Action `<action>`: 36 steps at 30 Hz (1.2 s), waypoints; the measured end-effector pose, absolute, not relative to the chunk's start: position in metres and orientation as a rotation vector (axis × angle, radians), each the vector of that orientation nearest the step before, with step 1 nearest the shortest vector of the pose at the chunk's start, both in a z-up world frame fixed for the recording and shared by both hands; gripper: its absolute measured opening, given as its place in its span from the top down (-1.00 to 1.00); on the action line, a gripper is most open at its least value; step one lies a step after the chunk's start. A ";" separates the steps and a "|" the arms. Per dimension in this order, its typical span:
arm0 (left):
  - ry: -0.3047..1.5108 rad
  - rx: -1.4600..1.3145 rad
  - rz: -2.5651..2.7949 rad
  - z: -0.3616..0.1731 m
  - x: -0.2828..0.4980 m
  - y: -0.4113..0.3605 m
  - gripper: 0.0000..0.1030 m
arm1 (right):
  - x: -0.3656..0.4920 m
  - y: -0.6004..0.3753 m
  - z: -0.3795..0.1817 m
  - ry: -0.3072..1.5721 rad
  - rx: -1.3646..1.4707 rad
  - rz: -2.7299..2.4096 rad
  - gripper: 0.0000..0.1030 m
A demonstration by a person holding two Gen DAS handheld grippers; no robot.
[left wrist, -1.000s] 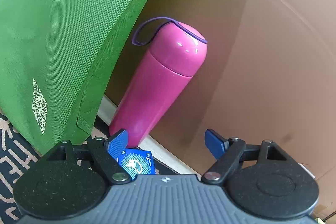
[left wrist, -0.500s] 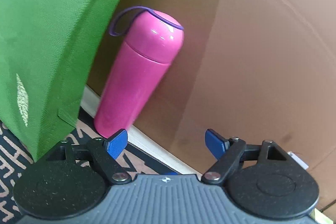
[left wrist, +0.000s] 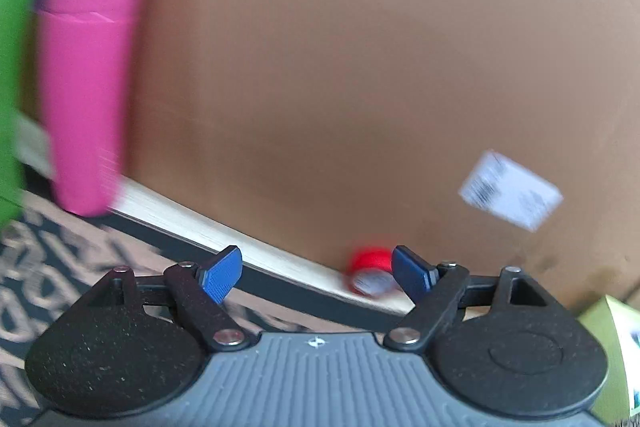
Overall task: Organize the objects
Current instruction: 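Carry the blue medicine box into the lime-green box and open the right tool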
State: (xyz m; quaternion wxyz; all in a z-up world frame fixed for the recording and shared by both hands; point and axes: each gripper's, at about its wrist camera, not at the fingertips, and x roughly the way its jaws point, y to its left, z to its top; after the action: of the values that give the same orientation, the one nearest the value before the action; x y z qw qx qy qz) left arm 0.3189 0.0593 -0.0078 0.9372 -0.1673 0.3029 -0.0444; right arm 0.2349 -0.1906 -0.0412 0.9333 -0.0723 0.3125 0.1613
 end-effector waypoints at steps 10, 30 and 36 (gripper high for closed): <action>0.657 -0.250 -0.124 -0.051 0.355 0.020 -0.66 | 0.239 -0.200 -0.044 0.654 -0.086 0.328 -0.48; 0.634 -0.209 -0.135 -0.074 0.367 0.026 0.06 | 0.256 -0.182 -0.052 0.635 -0.083 0.387 -0.08; 0.561 -0.220 -0.167 -0.052 0.351 0.019 0.06 | 0.234 -0.191 -0.036 0.554 -0.099 0.381 -0.08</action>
State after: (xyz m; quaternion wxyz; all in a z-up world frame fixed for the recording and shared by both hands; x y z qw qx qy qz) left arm 0.3509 0.0191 -0.0524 0.9515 -0.1081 0.2761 -0.0820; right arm 0.2335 -0.1905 -0.0359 0.9428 -0.0483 0.2719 0.1866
